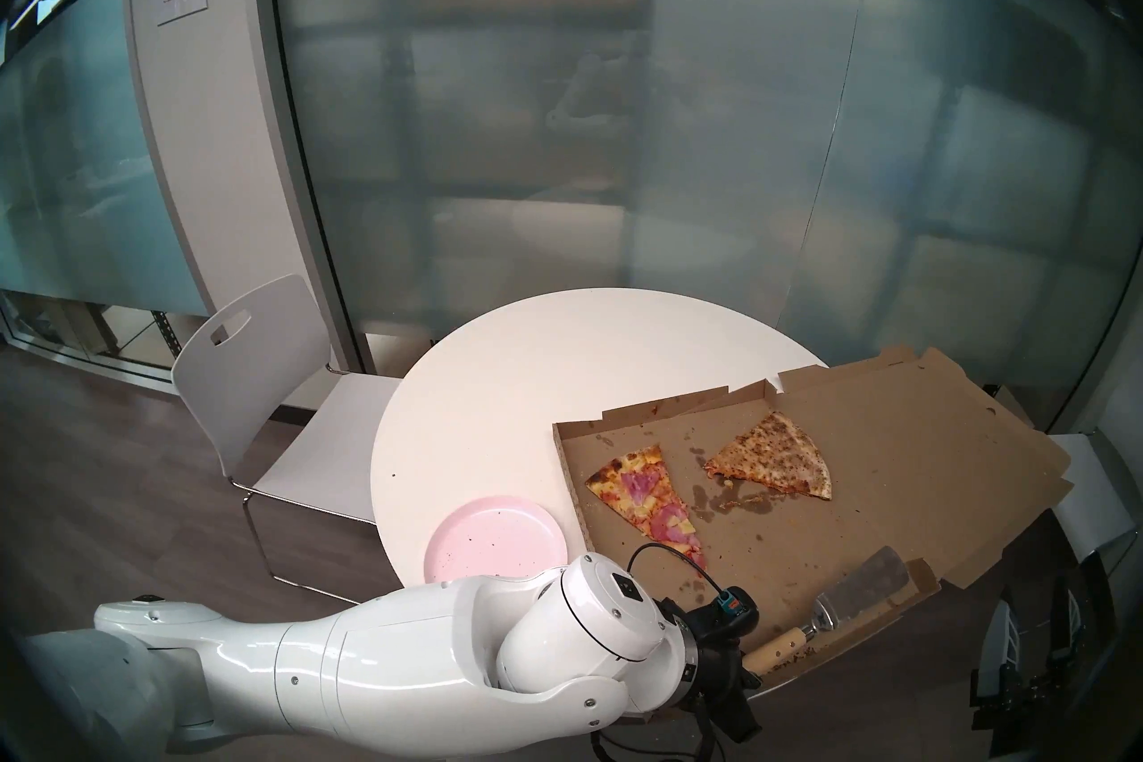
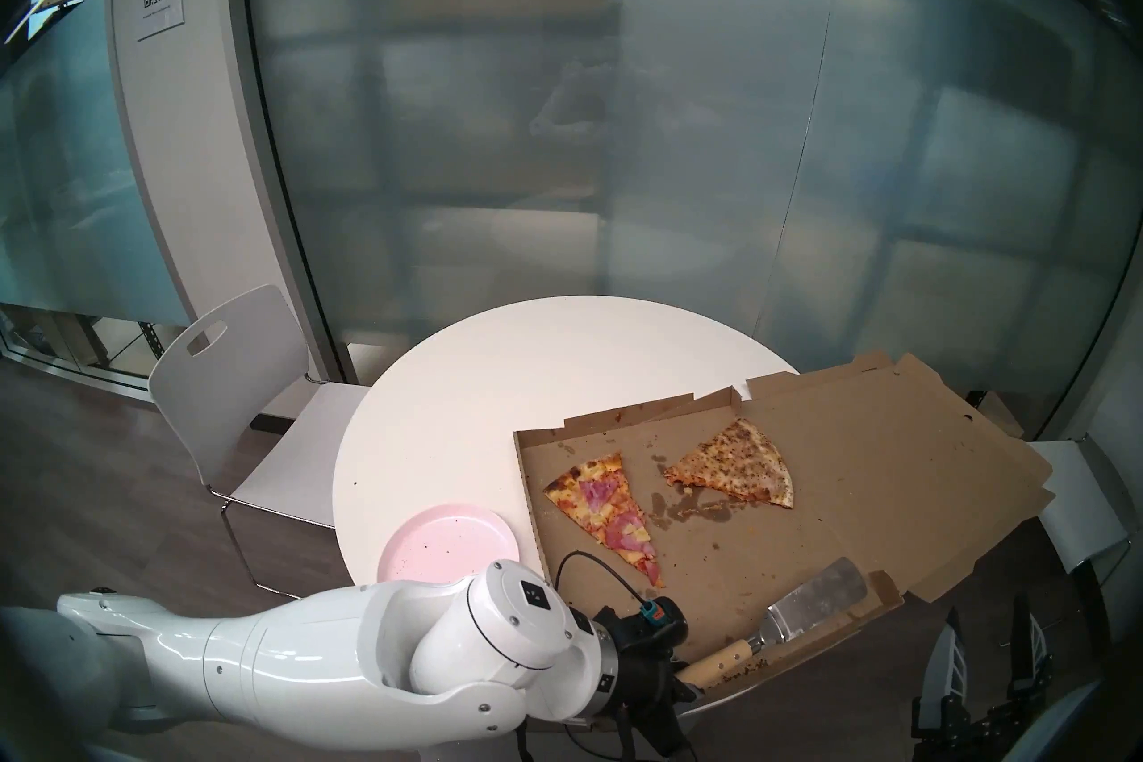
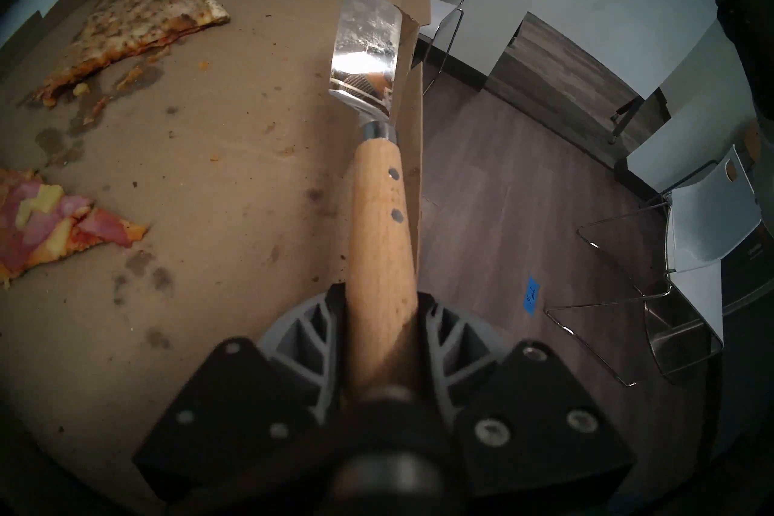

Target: Put pizza slice onto the plate

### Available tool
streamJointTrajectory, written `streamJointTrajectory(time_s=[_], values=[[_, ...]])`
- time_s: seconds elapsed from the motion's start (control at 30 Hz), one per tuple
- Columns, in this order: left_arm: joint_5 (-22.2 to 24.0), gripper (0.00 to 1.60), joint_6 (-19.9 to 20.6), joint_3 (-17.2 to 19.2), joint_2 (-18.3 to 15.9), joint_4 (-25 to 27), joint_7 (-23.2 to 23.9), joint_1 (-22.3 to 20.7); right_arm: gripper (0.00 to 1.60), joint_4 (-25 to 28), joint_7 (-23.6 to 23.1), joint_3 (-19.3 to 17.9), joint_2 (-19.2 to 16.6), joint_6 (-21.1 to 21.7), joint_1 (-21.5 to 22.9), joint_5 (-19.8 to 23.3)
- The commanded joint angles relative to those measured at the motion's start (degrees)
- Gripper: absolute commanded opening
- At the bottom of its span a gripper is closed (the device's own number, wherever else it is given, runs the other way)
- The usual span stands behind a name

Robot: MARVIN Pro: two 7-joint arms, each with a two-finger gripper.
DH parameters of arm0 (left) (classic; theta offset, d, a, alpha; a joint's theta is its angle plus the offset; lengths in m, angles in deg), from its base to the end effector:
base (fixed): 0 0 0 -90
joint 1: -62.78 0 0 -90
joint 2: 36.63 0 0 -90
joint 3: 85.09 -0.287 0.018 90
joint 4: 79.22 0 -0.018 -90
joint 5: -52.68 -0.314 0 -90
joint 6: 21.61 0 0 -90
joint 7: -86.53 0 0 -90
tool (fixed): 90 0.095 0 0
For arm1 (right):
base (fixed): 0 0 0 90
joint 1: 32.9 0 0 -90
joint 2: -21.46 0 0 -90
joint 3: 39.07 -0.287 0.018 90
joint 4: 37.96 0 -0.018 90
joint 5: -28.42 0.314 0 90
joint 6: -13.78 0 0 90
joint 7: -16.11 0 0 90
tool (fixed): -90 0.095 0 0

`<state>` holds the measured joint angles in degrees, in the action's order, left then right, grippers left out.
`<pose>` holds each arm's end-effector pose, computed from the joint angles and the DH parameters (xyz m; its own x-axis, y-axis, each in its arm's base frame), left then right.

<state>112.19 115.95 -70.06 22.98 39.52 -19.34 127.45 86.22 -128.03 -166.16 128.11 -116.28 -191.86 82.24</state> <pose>0.1966 -0.2424 -0.2846 0.4472 -0.6032 0.6604 -0.8917 -0.3590 0.2758 0.0125 -0.1377 -0.2421 -0.3530 -0.0214 0.9354 -0.0642 -0.9968 -0.0470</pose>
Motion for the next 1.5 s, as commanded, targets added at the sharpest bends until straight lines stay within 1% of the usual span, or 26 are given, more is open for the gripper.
streamJointTrajectory(time_s=[0.0,0.1,0.23,0.27,0.4,0.6,0.77,0.9,0.97,1.0,1.07,1.27,1.37,1.47], values=[[3.5,0.0,-1.5,2.0,-2.3,3.8,-2.0,0.9,1.6,2.1,0.2,0.2,0.0,0.3,0.3,0.2],[4.6,0.0,-1.5,3.0,-3.5,5.5,-3.9,1.4,1.6,1.9,0.2,0.5,0.0,0.3,0.5,0.1],[6.7,0.0,-2.1,5.4,-5.2,7.6,-8.3,3.5,1.6,1.5,0.1,0.8,-0.1,0.4,0.8,-0.2],[8.2,0.0,-2.4,6.6,-5.5,8.0,-10.1,4.8,1.6,1.4,0.1,0.9,-0.1,0.4,0.8,-0.3],[11.0,0.0,-3.1,8.8,-6.2,8.8,-14.9,7.0,1.6,1.4,0.1,1.2,-0.2,0.5,1.1,-0.5],[16.2,0.0,-4.0,10.8,-7.0,9.1,-20.0,9.8,1.6,1.5,0.2,1.4,-0.4,0.8,1.7,-1.1],[18.3,0.0,-4.2,11.1,-8.1,9.6,-21.0,10.3,1.6,1.7,0.7,1.8,-0.4,1.2,2.2,-2.0],[19.7,0.0,-4.5,11.9,-9.1,11.3,-22.8,10.7,1.6,1.6,1.1,2.1,-0.6,1.5,2.7,-2.9],[19.8,0.0,-4.8,12.1,-10.0,12.1,-23.5,11.1,1.6,1.6,1.3,2.3,-0.8,1.8,2.9,-3.3],[20.7,0.0,-4.8,12.7,-10.6,12.3,-23.9,11.3,1.6,1.7,1.5,2.4,-0.8,1.9,3.0,-3.6],[21.1,0.0,-4.6,13.2,-12.3,12.9,-23.5,11.4,1.6,1.6,1.7,2.6,-0.8,2.0,3.2,-4.0],[24.7,0.0,-5.6,16.1,-18.0,14.3,-22.7,13.3,1.6,1.3,2.0,2.6,-1.1,2.2,3.7,-4.1],[26.0,0.0,-7.1,17.0,-19.1,13.9,-22.2,14.6,1.6,1.1,2.1,2.5,-1.4,2.3,4.0,-4.0],[26.4,0.0,-7.9,16.4,-19.1,13.9,-21.3,15.6,1.6,0.8,2.1,2.3,-1.8,2.4,4.2,-3.8]])
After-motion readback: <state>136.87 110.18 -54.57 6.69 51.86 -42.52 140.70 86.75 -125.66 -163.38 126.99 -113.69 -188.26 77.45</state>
